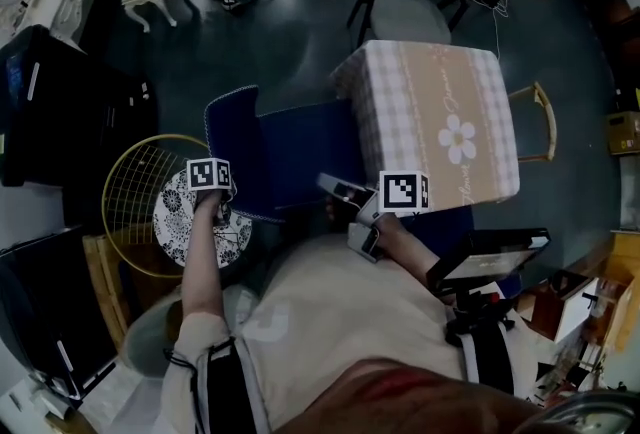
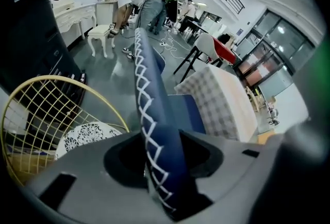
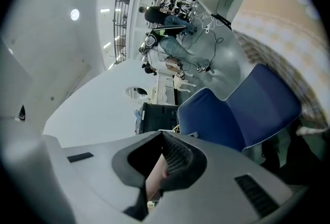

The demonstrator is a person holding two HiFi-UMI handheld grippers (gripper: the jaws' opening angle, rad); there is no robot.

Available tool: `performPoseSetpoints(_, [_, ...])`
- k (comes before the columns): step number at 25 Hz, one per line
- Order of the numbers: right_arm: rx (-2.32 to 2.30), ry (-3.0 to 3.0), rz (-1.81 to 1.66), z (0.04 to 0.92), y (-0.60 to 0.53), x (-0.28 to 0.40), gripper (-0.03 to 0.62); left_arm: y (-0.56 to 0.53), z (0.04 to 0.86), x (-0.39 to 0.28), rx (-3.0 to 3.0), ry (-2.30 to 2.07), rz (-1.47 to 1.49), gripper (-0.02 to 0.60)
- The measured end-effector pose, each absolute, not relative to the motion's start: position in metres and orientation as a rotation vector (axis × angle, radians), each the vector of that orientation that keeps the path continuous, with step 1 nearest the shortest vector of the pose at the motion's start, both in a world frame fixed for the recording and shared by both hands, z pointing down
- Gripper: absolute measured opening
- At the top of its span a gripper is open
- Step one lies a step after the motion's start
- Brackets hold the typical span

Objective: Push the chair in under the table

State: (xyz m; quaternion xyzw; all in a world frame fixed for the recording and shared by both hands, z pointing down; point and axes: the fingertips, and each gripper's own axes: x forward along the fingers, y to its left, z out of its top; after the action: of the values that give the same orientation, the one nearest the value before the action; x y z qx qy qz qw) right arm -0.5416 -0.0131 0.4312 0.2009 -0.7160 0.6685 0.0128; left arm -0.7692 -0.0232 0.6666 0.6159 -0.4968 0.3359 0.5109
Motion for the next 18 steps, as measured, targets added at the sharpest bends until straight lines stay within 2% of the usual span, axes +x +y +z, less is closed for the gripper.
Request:
performPoseSetpoints(8, [0.615, -2.211, 2.095, 0.430, -0.022, -0.532, 0.011, -0.022, 0.666, -0.762, 1.436, -1.175, 1.099, 0.155])
performPoseSetpoints(18, [0.607, -2.218, 2.118, 0.433, -0.028, -0.528, 0.011, -0.016, 0.666, -0.762, 1.414, -1.179, 1.146, 0.149])
